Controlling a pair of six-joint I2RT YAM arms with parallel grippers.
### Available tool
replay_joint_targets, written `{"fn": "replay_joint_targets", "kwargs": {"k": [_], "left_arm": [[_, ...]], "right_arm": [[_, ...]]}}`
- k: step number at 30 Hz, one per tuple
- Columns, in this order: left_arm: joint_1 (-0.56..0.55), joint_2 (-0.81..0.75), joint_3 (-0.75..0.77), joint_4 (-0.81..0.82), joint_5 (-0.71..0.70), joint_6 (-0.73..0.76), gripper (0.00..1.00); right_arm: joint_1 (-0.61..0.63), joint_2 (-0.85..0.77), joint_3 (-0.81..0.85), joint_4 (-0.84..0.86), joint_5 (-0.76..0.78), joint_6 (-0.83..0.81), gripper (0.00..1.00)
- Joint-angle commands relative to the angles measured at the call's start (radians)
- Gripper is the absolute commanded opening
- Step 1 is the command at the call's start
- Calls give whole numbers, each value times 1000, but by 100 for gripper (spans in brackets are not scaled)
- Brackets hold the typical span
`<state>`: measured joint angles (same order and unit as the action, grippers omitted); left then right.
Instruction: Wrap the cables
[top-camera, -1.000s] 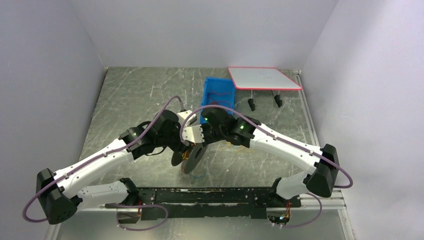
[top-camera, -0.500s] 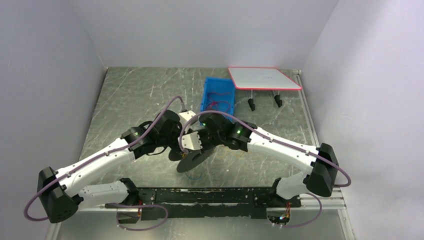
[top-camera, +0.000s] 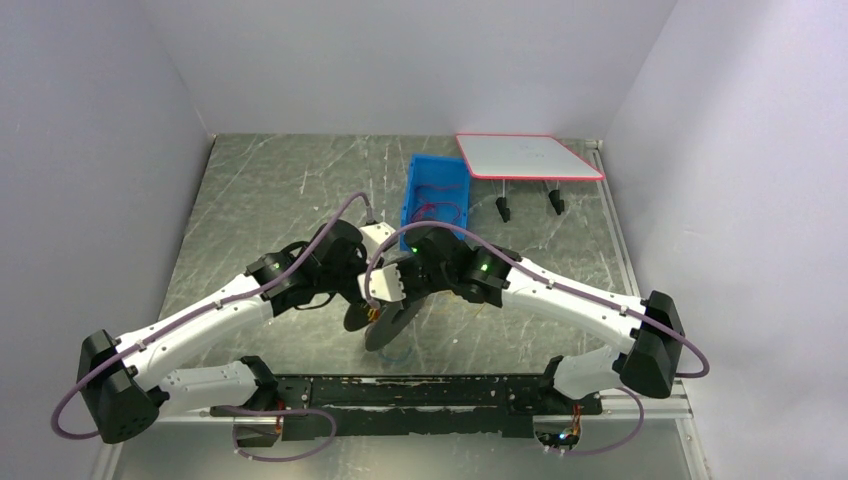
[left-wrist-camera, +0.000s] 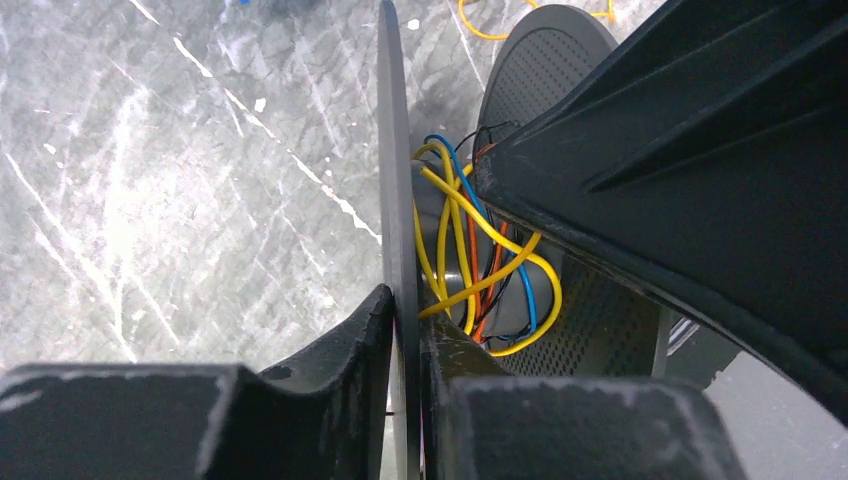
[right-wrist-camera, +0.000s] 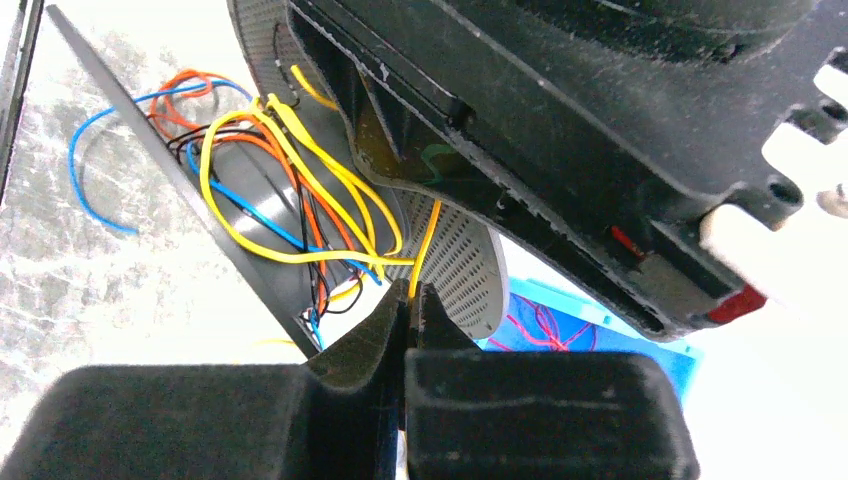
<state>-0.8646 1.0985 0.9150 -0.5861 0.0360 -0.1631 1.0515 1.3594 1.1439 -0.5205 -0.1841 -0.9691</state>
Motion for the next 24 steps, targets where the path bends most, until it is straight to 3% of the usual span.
{"fn": "replay_joint_targets", "kwargs": {"k": [1, 3, 12, 17, 24], "left_arm": [[5, 6, -8, 31, 39, 9, 14], [5, 6, -8, 30, 37, 10, 7], [8, -27, -19, 35, 6, 3, 7], [8, -48, -22, 36, -13, -1, 7], [9, -59, -14, 21, -61, -24, 7]], "right_arm": [[11, -5, -2, 28, -10, 14, 0], [11, 2, 1, 30, -9, 21, 0], [13, 14, -7, 63, 60, 83, 0], [13, -39, -76, 164, 149, 160, 20], [11, -166, -202, 301, 319, 265, 35]]}}
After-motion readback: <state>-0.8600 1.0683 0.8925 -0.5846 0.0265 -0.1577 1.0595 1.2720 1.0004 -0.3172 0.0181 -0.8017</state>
